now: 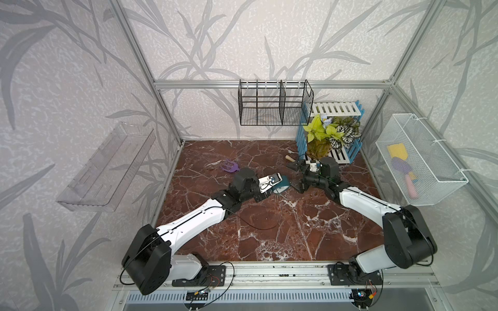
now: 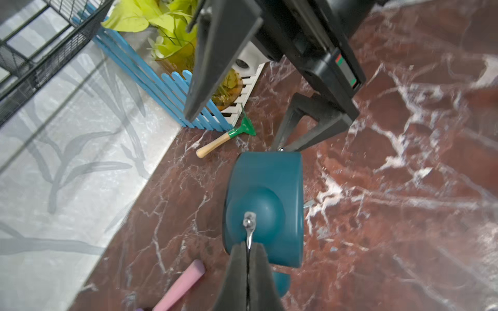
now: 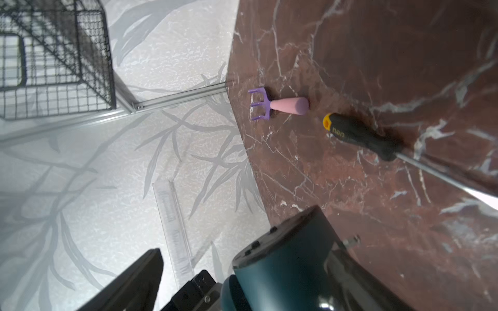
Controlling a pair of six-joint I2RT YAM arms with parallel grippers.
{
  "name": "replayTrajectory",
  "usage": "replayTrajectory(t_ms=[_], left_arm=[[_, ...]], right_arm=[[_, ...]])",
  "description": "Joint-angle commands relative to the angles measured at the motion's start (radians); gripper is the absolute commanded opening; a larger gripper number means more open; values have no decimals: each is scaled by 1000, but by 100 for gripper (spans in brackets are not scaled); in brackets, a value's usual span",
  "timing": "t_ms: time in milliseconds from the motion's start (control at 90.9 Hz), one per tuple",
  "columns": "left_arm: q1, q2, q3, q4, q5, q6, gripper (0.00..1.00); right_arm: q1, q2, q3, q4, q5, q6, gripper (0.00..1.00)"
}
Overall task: Remove the battery from the alarm
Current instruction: Pick up the alarm from the center of the board.
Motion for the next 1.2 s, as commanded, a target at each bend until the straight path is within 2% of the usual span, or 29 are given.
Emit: replayTrajectory(t_ms=[0,176,385,440,539,671,825,946,1045,1122,1188], left_arm=[[-5,-9,61,99,-69,189,0],[-44,-16,32,128,-139,282,0],[-72,-15,-8,205,-294,349,0],[-73,-14,-9,214,-316,363,0],[-73,-25,-10,211,-286,375,0],[-82,-33,-29,218,-232,387,0],[-99,-30,-34,225,-227,383,0],[-108,-31,-29,217,-227,381,0],[-112,-34,-30,199,-217,368,0],[-116,-42,-34,185,-202,346,0],[-119,-50,-38,161,-184,309,0]], right_arm=[[28,34,54,-43,-76,215,100],[54,72,67,-51,-104,312,98],[39,49,78,-233,-119,287,99],[31,29,39,-204,-117,320,100],[36,24,3,-108,-134,384,99],[41,39,39,-39,-118,425,99],[53,78,93,-40,-113,446,97],[57,83,83,-50,-93,448,71],[57,72,67,-70,-71,432,56],[57,68,61,-71,-59,423,48],[56,69,62,-62,-58,415,45]])
